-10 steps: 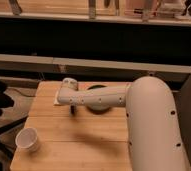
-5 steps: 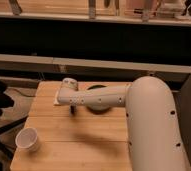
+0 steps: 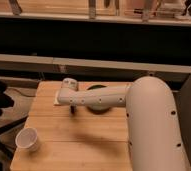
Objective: Place the eraser on the white sponge
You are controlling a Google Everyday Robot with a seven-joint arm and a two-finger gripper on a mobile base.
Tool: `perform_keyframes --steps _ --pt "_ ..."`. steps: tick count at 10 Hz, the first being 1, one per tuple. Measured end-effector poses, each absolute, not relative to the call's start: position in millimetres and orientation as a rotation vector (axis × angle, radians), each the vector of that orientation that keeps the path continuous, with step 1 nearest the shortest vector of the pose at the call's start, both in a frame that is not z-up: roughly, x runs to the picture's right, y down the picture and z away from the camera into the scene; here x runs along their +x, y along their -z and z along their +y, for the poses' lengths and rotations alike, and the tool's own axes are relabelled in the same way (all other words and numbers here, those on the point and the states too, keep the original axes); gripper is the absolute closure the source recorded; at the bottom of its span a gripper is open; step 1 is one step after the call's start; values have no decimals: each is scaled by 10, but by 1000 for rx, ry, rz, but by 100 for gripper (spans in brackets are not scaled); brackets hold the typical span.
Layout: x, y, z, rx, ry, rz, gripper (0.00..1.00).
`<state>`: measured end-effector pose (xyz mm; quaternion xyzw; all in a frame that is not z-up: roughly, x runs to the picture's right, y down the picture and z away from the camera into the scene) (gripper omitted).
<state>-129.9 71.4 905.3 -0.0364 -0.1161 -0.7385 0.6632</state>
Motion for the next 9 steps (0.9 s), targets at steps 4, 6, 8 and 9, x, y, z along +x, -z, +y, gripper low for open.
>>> perform_keyframes --steps 4,6,8,9 --pt "-1408 -8815 231 4 1682 -242 100" --pt "-1490 -8744 81 29 1702 -230 100" --pt "-1517 -8675 -33 34 1708 -230 100" --pt "-1501 -8667 -25 28 1709 -235 100"
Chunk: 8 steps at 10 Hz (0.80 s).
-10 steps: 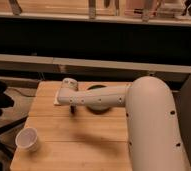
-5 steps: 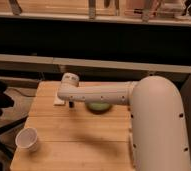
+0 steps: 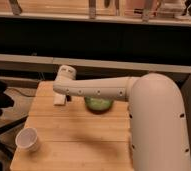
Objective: Place the eraser on the white sponge
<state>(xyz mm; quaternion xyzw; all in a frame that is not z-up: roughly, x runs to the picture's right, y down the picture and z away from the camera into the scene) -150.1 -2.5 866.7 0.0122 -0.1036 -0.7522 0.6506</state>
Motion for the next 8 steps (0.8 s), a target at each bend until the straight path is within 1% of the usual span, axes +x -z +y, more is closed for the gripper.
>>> perform_keyframes --steps 4,8 --pt "-1593 -8939 177 25 1716 -248 100" --pt "-1651 -8931 133 28 1732 -253 100"
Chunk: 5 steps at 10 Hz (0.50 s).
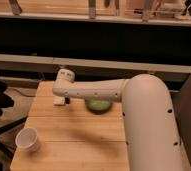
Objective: Place the eraser on the white sponge
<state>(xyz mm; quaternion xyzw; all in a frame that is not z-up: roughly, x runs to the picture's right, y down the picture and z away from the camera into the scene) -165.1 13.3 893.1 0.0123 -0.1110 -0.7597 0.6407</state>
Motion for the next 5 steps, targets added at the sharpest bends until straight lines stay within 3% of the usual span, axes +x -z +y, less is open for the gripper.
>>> perform_keyframes --steps 5 --pt "-1708 -9016 189 34 1748 -253 100"
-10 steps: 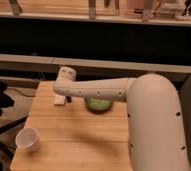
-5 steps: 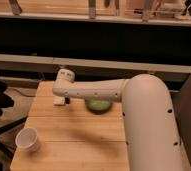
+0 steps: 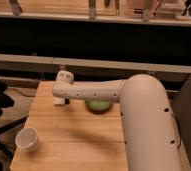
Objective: Place the eraser on the white sponge
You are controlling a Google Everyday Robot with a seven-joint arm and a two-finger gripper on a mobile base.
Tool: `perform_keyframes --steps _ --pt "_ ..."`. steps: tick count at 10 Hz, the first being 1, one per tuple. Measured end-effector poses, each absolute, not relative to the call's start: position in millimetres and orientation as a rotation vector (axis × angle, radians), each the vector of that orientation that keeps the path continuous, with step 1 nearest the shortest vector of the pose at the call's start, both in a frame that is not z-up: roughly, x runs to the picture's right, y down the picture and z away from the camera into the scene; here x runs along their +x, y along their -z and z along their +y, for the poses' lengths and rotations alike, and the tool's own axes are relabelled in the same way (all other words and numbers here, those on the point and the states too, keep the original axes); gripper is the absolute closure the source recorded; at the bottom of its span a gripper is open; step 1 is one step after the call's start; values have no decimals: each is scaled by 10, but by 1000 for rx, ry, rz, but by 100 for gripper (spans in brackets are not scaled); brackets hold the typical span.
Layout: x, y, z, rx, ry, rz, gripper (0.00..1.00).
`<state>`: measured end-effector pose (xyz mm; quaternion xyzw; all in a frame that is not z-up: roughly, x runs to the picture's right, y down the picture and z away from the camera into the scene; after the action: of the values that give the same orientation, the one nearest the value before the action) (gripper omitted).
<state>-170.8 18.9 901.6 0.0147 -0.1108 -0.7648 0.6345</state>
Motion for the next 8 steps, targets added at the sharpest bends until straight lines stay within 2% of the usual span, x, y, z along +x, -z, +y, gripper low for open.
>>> perform_keyframes --steps 3,8 --pt "-1717 -9027 191 37 1765 -252 95" --pt "-1778 -9052 217 45 1786 -261 94"
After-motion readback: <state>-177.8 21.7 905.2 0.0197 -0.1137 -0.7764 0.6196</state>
